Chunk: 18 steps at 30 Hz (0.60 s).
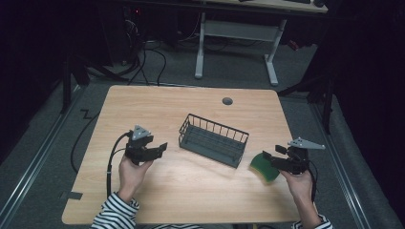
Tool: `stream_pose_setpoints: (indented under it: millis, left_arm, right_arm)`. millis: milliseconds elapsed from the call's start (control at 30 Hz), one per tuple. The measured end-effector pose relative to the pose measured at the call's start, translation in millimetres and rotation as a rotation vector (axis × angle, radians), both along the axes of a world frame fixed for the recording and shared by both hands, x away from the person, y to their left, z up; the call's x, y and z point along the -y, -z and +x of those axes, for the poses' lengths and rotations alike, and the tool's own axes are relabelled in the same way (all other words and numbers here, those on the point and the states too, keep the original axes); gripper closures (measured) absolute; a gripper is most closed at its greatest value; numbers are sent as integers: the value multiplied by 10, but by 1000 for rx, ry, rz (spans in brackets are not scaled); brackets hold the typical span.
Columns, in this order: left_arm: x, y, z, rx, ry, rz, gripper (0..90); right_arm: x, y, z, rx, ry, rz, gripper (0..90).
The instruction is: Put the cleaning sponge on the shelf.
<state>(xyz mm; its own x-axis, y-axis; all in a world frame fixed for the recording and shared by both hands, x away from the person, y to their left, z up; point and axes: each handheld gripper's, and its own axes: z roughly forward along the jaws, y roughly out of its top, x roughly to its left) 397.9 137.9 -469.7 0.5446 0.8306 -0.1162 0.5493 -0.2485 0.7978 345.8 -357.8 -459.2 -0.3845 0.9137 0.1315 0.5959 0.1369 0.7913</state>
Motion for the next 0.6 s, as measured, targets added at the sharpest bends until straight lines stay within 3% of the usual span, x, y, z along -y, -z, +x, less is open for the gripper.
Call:
stream_pose_setpoints:
  millis: [167, 367, 500, 567, 600]
  left_arm:
    - [-183, 271, -156, -23, -57, 25, 345]
    - [-271, 484, -234, -65, -101, 39, 334]
    - [-294, 568, -229, -70, -116, 60, 328]
    - [-285, 628, -227, -72, -127, 99, 317]
    - [-280, 662, -246, -39, -128, 108, 308]
  right_arm:
    - [37, 103, -46, -25, -23, -28, 293]
    - [34, 243, -50, -72, -62, -105, 233]
    - [-3, 304, -22, -98, -82, -145, 208]
    - [-20, 330, 0, -106, -97, -148, 202]
    - [-31, 336, 8, -113, -101, -146, 202]
